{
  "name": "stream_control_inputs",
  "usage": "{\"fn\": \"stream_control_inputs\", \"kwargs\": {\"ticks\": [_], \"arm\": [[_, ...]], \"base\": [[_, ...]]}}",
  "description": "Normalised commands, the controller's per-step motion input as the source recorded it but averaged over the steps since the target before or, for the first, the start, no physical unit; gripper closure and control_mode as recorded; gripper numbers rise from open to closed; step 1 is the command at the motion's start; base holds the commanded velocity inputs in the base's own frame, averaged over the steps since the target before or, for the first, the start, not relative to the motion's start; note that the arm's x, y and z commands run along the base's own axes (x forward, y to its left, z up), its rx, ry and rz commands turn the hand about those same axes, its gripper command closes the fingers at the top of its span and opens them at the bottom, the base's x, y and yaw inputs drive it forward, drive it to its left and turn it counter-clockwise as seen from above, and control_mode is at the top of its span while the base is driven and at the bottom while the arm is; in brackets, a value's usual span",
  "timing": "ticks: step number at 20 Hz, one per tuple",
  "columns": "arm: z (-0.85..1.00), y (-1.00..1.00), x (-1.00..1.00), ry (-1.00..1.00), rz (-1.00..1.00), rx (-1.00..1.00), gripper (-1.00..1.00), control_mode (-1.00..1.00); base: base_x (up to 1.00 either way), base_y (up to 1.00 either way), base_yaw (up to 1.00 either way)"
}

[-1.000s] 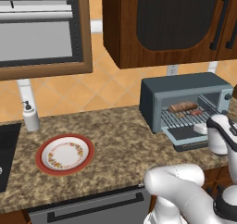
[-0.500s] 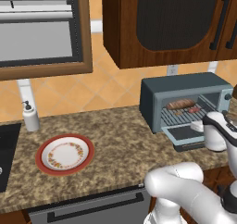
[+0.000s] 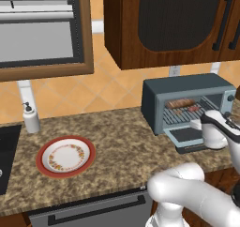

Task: Pick up the kebab skewer and baguette bread, and place them inside the toaster oven. Close the toaster oven door and start by setting the timer.

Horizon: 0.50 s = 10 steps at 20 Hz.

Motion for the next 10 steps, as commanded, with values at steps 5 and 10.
{"fn": "stream_control_inputs", "kwargs": {"ticks": [5, 10], "arm": [[0.0, 0.0, 0.23, 0.0, 0.0, 0.0, -1.0, -1.0], [0.0, 0.0, 0.22, 0.0, 0.0, 0.0, -1.0, -1.0]], "base": [[0.0, 0.0, 0.0], [0.0, 0.0, 0.0]]}}
